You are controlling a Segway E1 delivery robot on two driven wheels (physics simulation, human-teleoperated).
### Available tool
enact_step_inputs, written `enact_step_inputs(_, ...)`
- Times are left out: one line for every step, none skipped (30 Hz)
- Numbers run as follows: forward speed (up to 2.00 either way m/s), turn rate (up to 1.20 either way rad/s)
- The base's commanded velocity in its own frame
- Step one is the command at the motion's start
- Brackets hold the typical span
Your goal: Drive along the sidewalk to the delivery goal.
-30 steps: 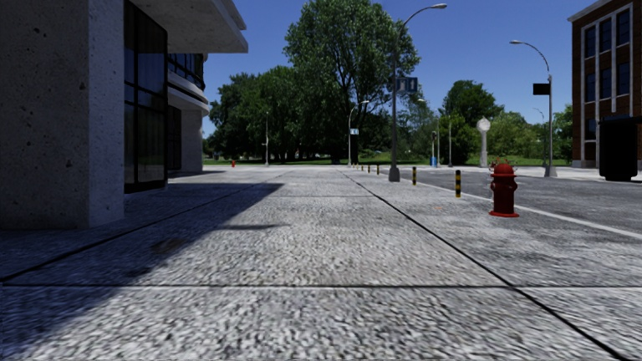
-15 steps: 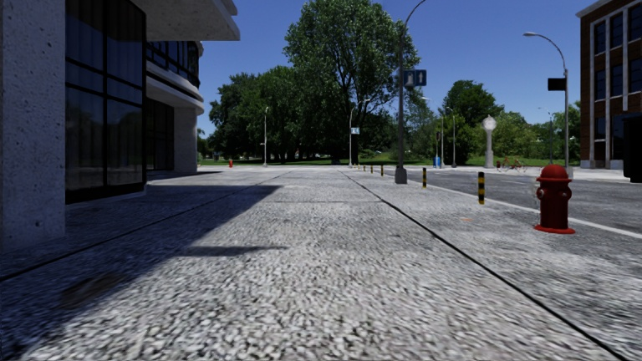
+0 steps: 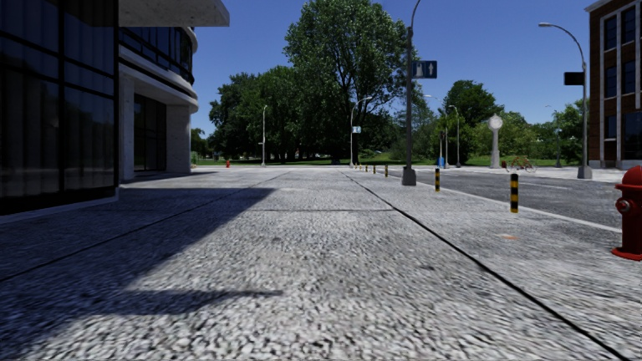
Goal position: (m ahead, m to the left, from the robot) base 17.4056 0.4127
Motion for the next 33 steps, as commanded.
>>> enact_step_inputs(2.0,0.0)
enact_step_inputs(2.0,0.0)
enact_step_inputs(2.0,0.0)
enact_step_inputs(2.0,0.0)
enact_step_inputs(2.0,0.0)
enact_step_inputs(2.0,0.0)
enact_step_inputs(2.0,0.0)
enact_step_inputs(2.0,0.0)
enact_step_inputs(2.0,0.0)
enact_step_inputs(2.0,0.0)
enact_step_inputs(2.0,0.0)
enact_step_inputs(2.0,0.0)
enact_step_inputs(2.0,0.0)
enact_step_inputs(2.0,0.0)
enact_step_inputs(2.0,0.0)
enact_step_inputs(2.0,0.0)
enact_step_inputs(2.0,0.0)
enact_step_inputs(2.0,0.0)
enact_step_inputs(2.0,0.0)
enact_step_inputs(2.0,0.0)
enact_step_inputs(2.0,0.0)
enact_step_inputs(2.0,0.0)
enact_step_inputs(2.0,0.0)
enact_step_inputs(2.0,0.0)
enact_step_inputs(2.0,0.0)
enact_step_inputs(2.0,0.0)
enact_step_inputs(2.0,0.0)
enact_step_inputs(2.0,0.0)
enact_step_inputs(2.0,0.0)
enact_step_inputs(2.0,0.0)
enact_step_inputs(2.0,0.0)
enact_step_inputs(2.0,0.0)
enact_step_inputs(2.0,0.0)
